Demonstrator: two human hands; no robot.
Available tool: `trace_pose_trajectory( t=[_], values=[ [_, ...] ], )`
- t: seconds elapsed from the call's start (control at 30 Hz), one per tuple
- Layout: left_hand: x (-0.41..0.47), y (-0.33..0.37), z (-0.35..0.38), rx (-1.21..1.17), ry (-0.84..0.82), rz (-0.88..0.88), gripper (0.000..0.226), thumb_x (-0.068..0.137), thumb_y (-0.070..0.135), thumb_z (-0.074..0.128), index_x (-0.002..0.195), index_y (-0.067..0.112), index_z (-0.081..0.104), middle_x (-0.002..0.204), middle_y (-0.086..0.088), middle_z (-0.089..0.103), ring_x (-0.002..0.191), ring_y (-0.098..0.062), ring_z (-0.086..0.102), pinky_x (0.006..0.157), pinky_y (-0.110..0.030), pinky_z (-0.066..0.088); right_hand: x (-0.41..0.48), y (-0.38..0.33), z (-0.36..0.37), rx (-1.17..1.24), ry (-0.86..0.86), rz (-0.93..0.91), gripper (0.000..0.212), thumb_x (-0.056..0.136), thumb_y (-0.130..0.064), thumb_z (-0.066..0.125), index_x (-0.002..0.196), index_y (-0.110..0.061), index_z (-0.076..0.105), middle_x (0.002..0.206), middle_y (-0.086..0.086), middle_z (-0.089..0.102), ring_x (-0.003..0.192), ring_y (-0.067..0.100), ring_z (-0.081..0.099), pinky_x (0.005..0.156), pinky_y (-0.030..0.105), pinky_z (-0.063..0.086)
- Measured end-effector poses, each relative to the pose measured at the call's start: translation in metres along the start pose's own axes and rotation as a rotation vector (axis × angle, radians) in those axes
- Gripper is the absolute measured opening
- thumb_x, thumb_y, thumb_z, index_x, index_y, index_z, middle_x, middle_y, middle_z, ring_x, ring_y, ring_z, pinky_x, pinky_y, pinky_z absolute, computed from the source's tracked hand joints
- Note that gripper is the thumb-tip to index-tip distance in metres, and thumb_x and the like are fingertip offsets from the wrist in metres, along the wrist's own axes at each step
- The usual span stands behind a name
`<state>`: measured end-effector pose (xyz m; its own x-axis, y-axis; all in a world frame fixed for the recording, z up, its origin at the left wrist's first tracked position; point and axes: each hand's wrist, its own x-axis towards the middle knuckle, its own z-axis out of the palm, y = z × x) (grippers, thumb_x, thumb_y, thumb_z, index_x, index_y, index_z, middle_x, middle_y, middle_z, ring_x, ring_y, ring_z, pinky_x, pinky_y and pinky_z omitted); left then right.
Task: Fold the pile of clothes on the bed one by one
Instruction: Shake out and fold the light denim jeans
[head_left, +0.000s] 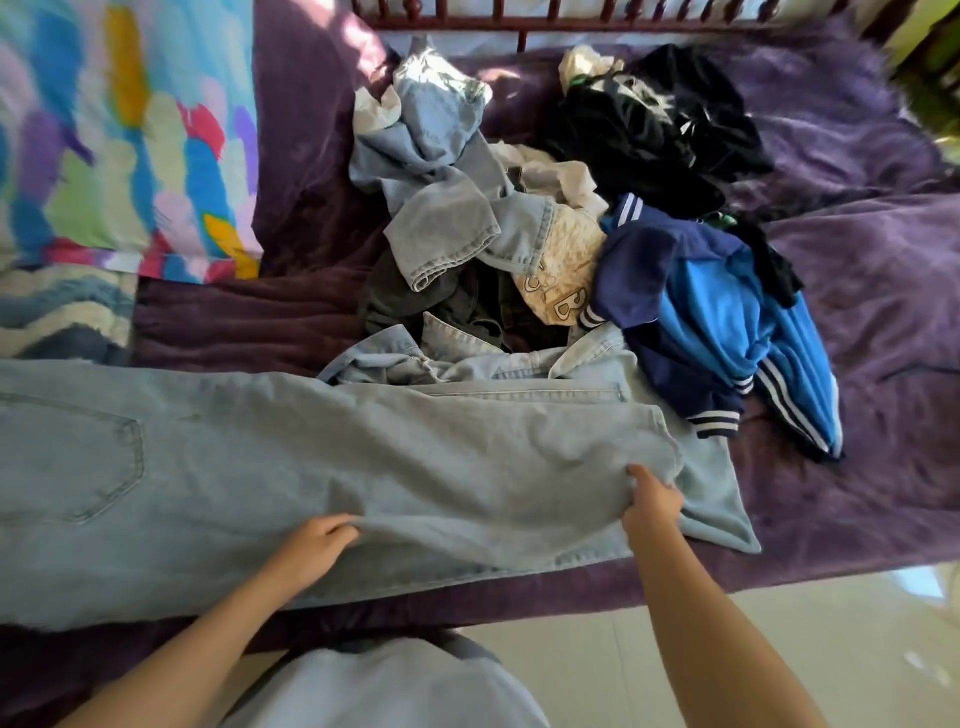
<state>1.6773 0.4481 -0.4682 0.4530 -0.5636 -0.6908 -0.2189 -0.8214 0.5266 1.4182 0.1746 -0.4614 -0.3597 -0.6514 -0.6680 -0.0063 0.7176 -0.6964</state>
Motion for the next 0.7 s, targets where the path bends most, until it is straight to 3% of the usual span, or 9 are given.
trace_pose_trajectory(
  t=[0.13, 0.23, 0.3, 0.37, 0.43, 0.5, 0.57, 0.7],
  values=[
    [0.003, -0.005, -0.005, -0.068, -0.072, -0.029, 0.029, 0.093, 0.004, 0.05, 0.119, 0.005, 0.062, 0.145, -0.01, 0.041, 0.134, -0.022, 0.037, 0.107, -0.028, 0.026, -0.014, -0.045, 0.006, -0.105, 0.037, -0.549, 0.041, 0.079, -0.001, 0.054, 0.119, -0.012, 0.053, 0.073, -0.008, 0.051, 0.061, 0.005, 0.048, 0.058, 0.014, 0.042],
    [0.003, -0.005, -0.005, -0.028, -0.195, -0.045, 0.026, 0.091, 0.003, 0.051, 0.109, 0.013, 0.067, 0.152, -0.007, 0.028, 0.139, -0.021, 0.028, 0.111, -0.03, 0.022, -0.014, -0.055, 0.005, -0.316, 0.051, -0.789, 0.038, 0.085, -0.018, 0.059, 0.122, -0.017, 0.051, 0.08, -0.009, 0.052, 0.074, 0.012, 0.052, 0.074, 0.025, 0.042],
    [0.0, -0.001, -0.005, -0.016, -0.222, -0.044, 0.026, 0.091, 0.006, 0.05, 0.107, 0.019, 0.067, 0.154, -0.006, 0.024, 0.14, -0.02, 0.025, 0.112, -0.03, 0.021, 0.003, -0.051, 0.005, -0.459, -0.048, -0.748, 0.044, 0.091, -0.032, 0.054, 0.131, -0.014, 0.05, 0.109, 0.006, 0.055, 0.103, 0.023, 0.051, 0.094, 0.033, 0.037],
    [-0.002, 0.002, -0.005, 0.022, -0.229, -0.037, 0.026, 0.092, 0.01, 0.05, 0.103, 0.026, 0.067, 0.154, -0.005, 0.022, 0.14, -0.019, 0.025, 0.113, -0.031, 0.021, 0.026, -0.036, 0.001, -0.664, -0.102, -0.527, 0.047, 0.096, -0.037, 0.045, 0.138, -0.017, 0.044, 0.136, 0.018, 0.044, 0.126, 0.032, 0.041, 0.105, 0.038, 0.03],
    [-0.002, 0.003, -0.005, 0.035, -0.233, -0.035, 0.028, 0.092, 0.009, 0.049, 0.101, 0.026, 0.069, 0.154, -0.006, 0.023, 0.14, -0.018, 0.027, 0.11, -0.028, 0.022, 0.038, -0.013, -0.01, -0.656, -0.194, -0.307, 0.054, 0.094, -0.031, 0.051, 0.143, -0.015, 0.034, 0.142, 0.018, 0.04, 0.128, 0.035, 0.04, 0.105, 0.044, 0.033],
    [0.0, 0.003, -0.004, -0.011, -0.186, -0.036, 0.025, 0.093, 0.004, 0.05, 0.105, 0.015, 0.069, 0.148, -0.01, 0.033, 0.136, -0.02, 0.034, 0.104, -0.02, 0.027, 0.046, 0.001, -0.021, -0.458, -0.229, -0.236, 0.052, 0.09, -0.021, 0.059, 0.136, -0.007, 0.04, 0.133, 0.017, 0.05, 0.114, 0.03, 0.052, 0.093, 0.04, 0.045],
    [0.003, 0.005, -0.008, -0.011, -0.081, -0.013, 0.024, 0.092, 0.002, 0.052, 0.113, 0.005, 0.063, 0.135, -0.015, 0.048, 0.127, -0.026, 0.045, 0.092, -0.015, 0.035, 0.049, -0.003, -0.026, -0.459, -0.245, -0.234, 0.045, 0.088, -0.019, 0.063, 0.126, -0.003, 0.046, 0.119, 0.015, 0.056, 0.095, 0.024, 0.056, 0.072, 0.033, 0.048],
    [0.026, 0.033, -0.026, 0.328, 0.185, 0.128, 0.048, 0.092, 0.014, 0.055, 0.138, 0.008, 0.042, 0.14, -0.017, 0.042, 0.126, -0.031, 0.042, 0.101, -0.032, 0.033, 0.055, -0.02, -0.031, -0.646, -0.324, -0.234, 0.031, 0.083, -0.016, 0.07, 0.106, -0.004, 0.054, 0.086, 0.007, 0.057, 0.063, 0.014, 0.049, 0.039, 0.017, 0.04]
  ],
)
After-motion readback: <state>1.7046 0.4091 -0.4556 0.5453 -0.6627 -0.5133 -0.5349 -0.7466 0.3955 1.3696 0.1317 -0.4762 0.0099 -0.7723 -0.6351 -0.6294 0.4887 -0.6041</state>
